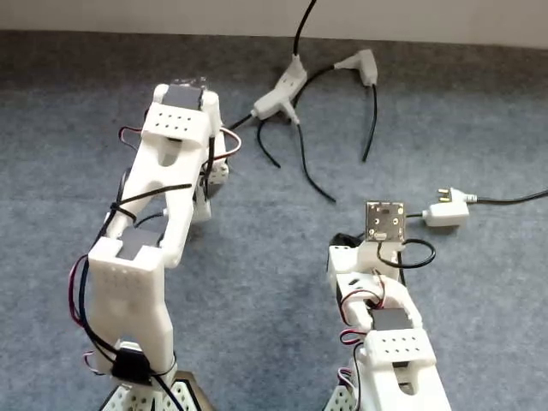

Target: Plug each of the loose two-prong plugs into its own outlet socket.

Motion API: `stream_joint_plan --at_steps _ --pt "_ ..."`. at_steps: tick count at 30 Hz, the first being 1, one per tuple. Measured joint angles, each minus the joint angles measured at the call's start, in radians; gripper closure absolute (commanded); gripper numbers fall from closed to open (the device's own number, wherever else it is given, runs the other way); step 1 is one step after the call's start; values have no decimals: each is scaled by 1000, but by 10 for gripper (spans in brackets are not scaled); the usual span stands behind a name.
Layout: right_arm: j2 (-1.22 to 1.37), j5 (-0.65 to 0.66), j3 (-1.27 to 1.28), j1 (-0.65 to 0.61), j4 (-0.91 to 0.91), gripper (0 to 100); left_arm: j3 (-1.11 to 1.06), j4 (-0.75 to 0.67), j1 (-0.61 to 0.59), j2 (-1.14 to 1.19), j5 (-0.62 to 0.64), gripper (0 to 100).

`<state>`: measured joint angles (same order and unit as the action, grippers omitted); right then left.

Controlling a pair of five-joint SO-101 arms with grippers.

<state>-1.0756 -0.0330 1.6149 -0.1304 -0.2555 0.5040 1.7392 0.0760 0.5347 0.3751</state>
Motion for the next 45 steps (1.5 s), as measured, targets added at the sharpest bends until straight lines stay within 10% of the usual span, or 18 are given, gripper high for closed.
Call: stream_joint_plan --at_steps 25,45 --pt "0 0 0 0 0 991 -41 -21 15 -5 -95 815" --pt "0 0 0 0 0 991 18 -55 -71 -8 -1031 815"
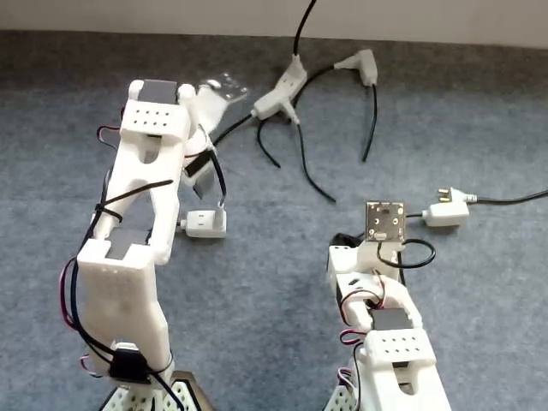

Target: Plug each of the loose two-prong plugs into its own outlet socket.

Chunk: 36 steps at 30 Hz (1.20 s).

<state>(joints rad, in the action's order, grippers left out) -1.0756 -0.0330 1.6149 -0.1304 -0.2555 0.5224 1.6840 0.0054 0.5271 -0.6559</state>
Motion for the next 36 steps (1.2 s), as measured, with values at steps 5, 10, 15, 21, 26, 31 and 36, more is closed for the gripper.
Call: stream_joint_plan --at_steps 5,10,15,21,26,31,36 --pt "0 0 0 0 0 991 0 29 -2 0 -284 814" --pt "0 0 0 0 0 991 0 54 -2 0 -459 811" --pt "0 0 0 0 0 991 -34 55 -2 0 -520 811" --pt "0 0 0 0 0 991 -176 55 66 0 -523 811" --pt "0 0 0 0 0 991 -210 55 91 0 -523 811" --pt "0 0 0 0 0 991 -213 43 87 0 -529 811" --pt "0 0 0 0 0 991 -216 6 87 0 -529 810"
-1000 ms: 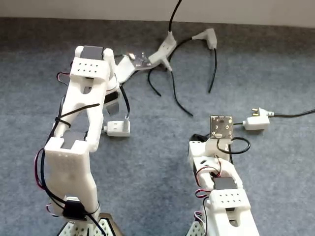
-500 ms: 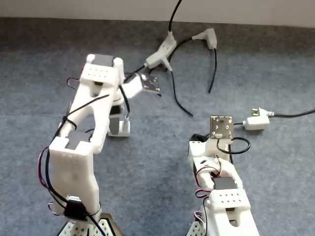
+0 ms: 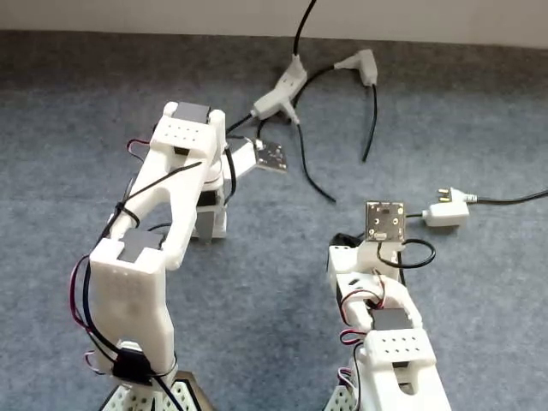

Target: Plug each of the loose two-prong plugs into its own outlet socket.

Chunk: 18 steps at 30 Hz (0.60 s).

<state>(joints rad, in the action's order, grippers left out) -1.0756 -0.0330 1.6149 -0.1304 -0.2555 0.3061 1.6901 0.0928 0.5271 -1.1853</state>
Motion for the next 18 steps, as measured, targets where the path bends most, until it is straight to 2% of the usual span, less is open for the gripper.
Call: stream_joint_plan --at_steps 2,7,12,18 --pt "0 0 0 0 0 991 0 -11 0 0 0 797" --pt "0 0 0 0 0 991 0 -26 0 0 0 684" --pt "0 0 0 0 0 991 0 -29 -26 0 -23 729" --pt "0 0 0 0 0 991 0 -40 -71 0 -83 732"
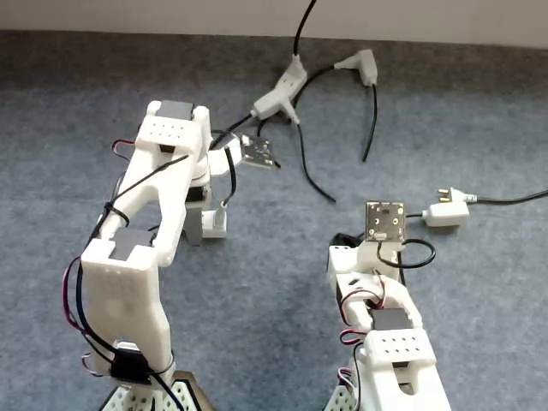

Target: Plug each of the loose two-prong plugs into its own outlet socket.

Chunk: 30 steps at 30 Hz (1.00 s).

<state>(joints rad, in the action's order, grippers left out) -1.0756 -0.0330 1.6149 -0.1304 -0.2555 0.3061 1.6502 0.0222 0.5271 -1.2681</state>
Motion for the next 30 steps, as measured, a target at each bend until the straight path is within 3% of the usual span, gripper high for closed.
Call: stream_joint_plan --at_steps 11,22,30 --pt "0 0 0 0 0 991 -32 -98 -5 74 -11 734" --pt "0 0 0 0 0 991 6 -100 -5 115 -11 739" --pt "0 0 0 0 0 991 17 -95 -5 133 -11 915"
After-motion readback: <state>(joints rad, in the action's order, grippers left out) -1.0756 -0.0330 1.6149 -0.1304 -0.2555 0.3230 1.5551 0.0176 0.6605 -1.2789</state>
